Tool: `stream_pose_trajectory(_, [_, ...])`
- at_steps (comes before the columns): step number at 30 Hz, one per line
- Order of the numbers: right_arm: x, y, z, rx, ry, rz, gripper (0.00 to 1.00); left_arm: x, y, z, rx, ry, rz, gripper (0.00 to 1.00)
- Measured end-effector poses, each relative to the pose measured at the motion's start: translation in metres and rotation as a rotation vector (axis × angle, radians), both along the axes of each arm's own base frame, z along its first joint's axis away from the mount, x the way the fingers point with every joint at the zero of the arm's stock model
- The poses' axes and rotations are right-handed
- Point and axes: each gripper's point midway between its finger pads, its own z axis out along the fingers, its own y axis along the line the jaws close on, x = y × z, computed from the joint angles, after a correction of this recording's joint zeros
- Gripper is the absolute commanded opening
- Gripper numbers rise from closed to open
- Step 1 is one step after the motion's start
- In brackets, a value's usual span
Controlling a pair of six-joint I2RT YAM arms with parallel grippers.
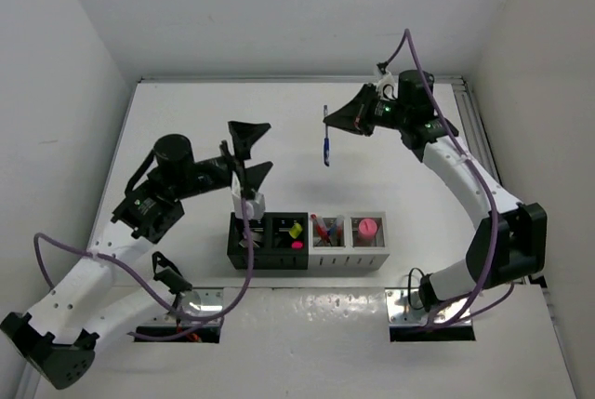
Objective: Sort the stationery into containers
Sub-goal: Place the pen in the storage box.
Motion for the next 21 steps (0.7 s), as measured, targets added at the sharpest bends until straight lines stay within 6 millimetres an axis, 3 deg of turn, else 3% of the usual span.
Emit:
stream_pose_trajectory(5, [-0.011, 0.016, -0.009, 0.025, 0.130, -0.024, 0.00, -0.026, -0.036, -0.021, 0.116, -0.142, -0.113, 1.00])
stream_pose_trajectory(10, [-0.021, 0.026, -0.021, 0.009, 0.219, -0.040, 0.00, -0.042, -0.064, -0.040, 0.208, -0.202, -0.205, 0.95])
stream_pose_trajectory(15, [-0.036, 0.032, -0.029, -0.029, 0.265, -0.044, 0.00, -0.049, -0.082, -0.056, 0.265, -0.212, -0.254, 0.85])
stream_pose_trajectory(21, [-0.049, 0.038, -0.030, -0.050, 0.274, -0.028, 0.00, -0.053, -0.089, -0.065, 0.295, -0.214, -0.269, 0.77])
